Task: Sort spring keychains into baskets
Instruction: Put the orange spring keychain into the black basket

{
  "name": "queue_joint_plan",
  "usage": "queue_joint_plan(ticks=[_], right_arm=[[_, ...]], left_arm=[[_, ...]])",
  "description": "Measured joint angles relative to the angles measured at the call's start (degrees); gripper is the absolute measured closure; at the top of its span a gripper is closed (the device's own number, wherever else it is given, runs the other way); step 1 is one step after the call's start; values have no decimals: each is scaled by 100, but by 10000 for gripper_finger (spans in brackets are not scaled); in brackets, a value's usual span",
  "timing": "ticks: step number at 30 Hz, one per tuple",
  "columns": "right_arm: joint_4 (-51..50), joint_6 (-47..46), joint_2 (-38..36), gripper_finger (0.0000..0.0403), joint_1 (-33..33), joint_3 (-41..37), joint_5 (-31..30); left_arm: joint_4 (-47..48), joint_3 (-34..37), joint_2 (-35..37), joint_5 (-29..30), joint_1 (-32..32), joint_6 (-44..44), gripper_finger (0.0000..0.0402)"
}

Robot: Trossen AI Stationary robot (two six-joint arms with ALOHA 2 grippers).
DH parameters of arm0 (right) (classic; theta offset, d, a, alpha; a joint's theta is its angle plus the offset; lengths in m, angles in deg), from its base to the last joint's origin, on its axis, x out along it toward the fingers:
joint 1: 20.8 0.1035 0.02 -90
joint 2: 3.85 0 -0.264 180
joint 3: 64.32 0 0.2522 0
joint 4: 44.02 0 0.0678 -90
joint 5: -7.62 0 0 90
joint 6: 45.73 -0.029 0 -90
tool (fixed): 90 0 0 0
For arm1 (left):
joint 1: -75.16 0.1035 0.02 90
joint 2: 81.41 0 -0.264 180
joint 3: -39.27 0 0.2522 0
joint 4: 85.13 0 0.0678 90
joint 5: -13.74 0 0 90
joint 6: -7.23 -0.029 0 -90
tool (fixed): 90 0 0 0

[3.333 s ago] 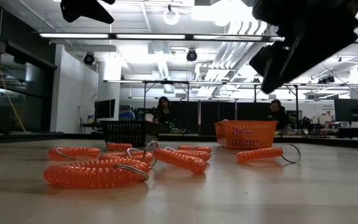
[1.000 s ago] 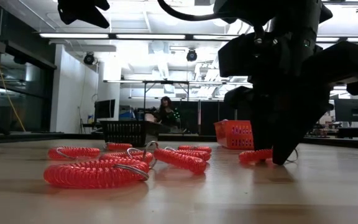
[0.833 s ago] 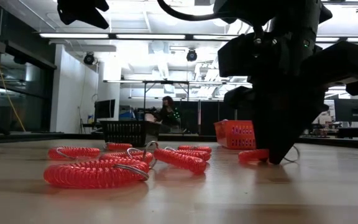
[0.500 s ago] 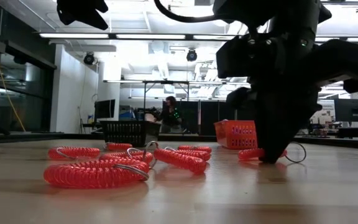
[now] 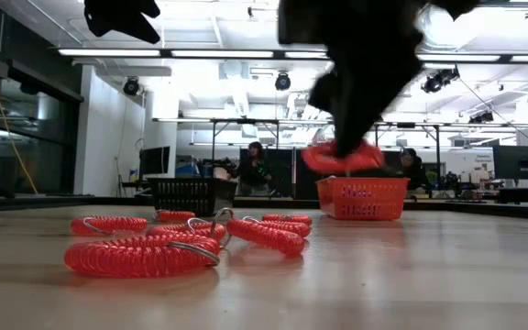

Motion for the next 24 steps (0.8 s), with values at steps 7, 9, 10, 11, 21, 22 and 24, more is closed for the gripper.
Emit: queue_joint_plan(ticks=[7, 9, 10, 11, 21, 22, 24], right_arm=[[-322, 303, -11, 384, -371, 1197, 841], [-316, 393, -11, 381, -488, 1518, 1154], [-313, 452, -11, 380, -544, 1681, 1303], [-327, 510, -11, 380, -598, 1832, 1439], [-937, 957, -22, 379, -1028, 3167, 2458], [-945, 957, -22, 379, -1054, 3255, 2564], [-941, 957, -22, 381, -1103, 3398, 2828]], left_arm=[[-716, 0, 0, -148, 2, -742, 186], [-1029, 0, 0, -181, 2, -1068, 186], [-1168, 0, 0, -184, 2, -1228, 186], [-1297, 0, 0, -203, 2, -1395, 186], [-2108, 0, 7, -1055, 6, -2224, 186], [-2133, 0, 7, -1112, 7, -2252, 186], [-2228, 0, 7, -1244, 6, -2361, 186]])
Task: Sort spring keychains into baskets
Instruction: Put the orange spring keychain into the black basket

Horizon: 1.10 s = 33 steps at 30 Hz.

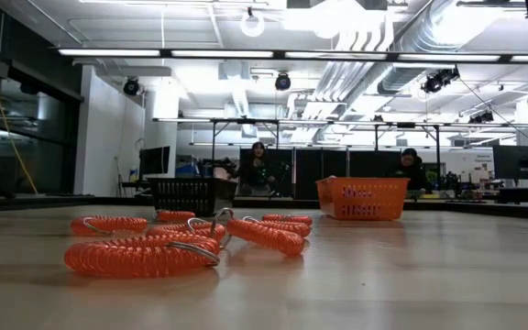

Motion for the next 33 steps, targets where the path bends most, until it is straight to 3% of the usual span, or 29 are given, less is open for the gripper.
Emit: queue_joint_plan(ticks=[12, 26, 33], right_arm=[[808, -172, -2, 382, -46, 275, 993], [1456, -192, -2, 378, -194, 275, 960], [1548, -181, -2, 380, -256, 275, 987]], left_arm=[[-1255, 0, 0, -447, -2, -739, 186], [-2103, -2, 0, -1476, -4, -765, 186], [-2204, -2, 7, -1687, -4, -723, 186]])
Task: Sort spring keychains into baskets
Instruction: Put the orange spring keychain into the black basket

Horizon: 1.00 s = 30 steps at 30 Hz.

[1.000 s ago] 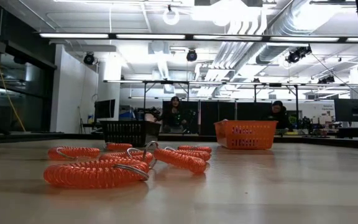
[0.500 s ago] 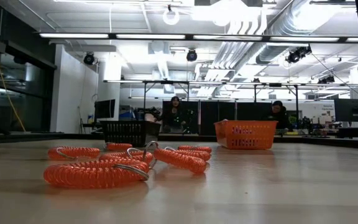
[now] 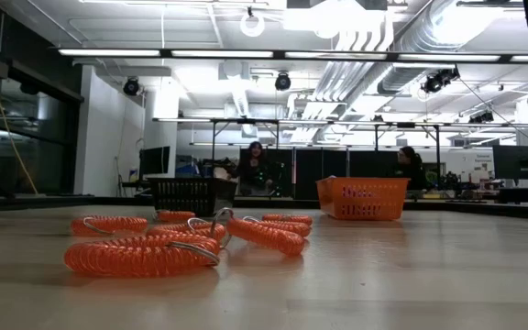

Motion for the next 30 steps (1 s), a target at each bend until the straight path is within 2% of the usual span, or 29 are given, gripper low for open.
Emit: queue_joint_plan(ticks=[13, 30], right_arm=[[251, -13, -4, 378, -43, -4, -103], [240, -13, -4, 373, -118, -3, -103]], left_arm=[[292, -7, -7, -103, -2, 184, 196], [247, -4, -7, -53, -2, 180, 350]])
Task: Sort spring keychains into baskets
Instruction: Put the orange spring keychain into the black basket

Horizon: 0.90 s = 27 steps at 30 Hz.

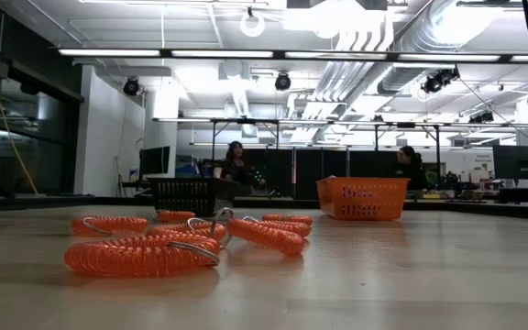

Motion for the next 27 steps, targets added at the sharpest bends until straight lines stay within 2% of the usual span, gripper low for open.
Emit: queue_joint_plan(ticks=[4, 10, 21, 27], right_arm=[[-10, 0, 0, 371, 4, 0, 2], [-36, 0, 0, 369, 4, 0, 2], [-37, -139, 0, 280, -25, 0, -241], [-354, -78, -233, 260, -178, 0, -545]], left_arm=[[0, 0, 0, 0, 0, -25, 371], [4, 0, 0, 8, 0, -25, 371], [60, 2, 0, 114, 0, -25, 372], [433, 2, 0, 600, 0, -3, 372]])
